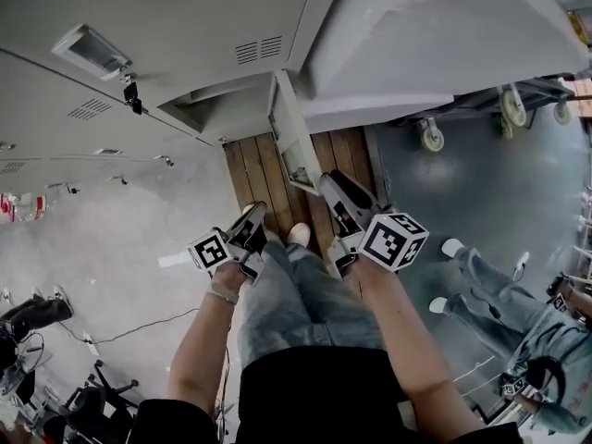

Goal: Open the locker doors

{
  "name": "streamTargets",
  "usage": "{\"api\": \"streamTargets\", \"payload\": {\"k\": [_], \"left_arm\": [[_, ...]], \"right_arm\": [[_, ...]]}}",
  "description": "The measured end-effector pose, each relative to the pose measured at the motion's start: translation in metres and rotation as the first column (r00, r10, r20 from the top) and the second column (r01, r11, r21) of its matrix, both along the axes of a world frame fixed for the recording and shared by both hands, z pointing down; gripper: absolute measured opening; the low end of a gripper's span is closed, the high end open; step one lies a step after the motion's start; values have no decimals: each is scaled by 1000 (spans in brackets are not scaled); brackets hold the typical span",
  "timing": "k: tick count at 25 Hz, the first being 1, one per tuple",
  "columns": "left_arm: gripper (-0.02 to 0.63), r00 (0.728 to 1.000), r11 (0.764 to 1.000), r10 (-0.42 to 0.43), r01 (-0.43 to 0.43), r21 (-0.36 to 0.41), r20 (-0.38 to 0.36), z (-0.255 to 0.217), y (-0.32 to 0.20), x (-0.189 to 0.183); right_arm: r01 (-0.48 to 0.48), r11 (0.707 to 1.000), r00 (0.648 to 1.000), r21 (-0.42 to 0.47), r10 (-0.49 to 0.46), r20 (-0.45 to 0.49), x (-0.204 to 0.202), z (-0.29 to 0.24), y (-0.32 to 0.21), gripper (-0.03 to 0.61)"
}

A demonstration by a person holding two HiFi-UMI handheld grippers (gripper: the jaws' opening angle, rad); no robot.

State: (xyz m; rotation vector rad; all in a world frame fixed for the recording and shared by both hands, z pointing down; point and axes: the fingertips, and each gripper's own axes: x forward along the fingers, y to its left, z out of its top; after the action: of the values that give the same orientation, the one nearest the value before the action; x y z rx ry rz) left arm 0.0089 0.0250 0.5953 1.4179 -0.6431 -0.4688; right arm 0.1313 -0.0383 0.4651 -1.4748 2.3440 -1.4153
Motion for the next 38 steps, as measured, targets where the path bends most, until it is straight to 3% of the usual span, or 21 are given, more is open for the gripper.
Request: {"api": "streamTargets", "payload": {"k": [4,9,14,19,26,31,36,38], "left_arm": [[18,987,992,-23,2,127,159,-39,-14,-30],[18,930,950,-67,-51,307,361,-101,-35,-54],[18,827,882,-119,-166,440,550,-169,-43,-69],[20,700,776,-226,-290,560,677,-241,-53,-76],[21,549,648,-366,-428,629,751,-328,-58,-82],[21,503,584,-418,-488,648,756,-372,-61,-82],[21,474,542,-468,-512,666,746,-397,-64,-84],[21,474,522,-477,-525,672,740,-403,-63,-83]], "right_arm": [[19,999,1000,48,-18,-17,-7,-25,4,110],[81,985,995,151,-70,-73,-20,-72,2,54],[158,955,980,252,-119,-163,-36,-123,4,48],[237,914,954,330,-155,-256,-50,-166,7,48],[286,855,932,432,-142,-335,-63,-220,8,49],[305,818,919,488,-119,-375,-66,-250,10,49],[317,791,911,524,-101,-399,-73,-267,15,49],[324,783,907,531,-96,-411,-76,-271,16,49]]}}
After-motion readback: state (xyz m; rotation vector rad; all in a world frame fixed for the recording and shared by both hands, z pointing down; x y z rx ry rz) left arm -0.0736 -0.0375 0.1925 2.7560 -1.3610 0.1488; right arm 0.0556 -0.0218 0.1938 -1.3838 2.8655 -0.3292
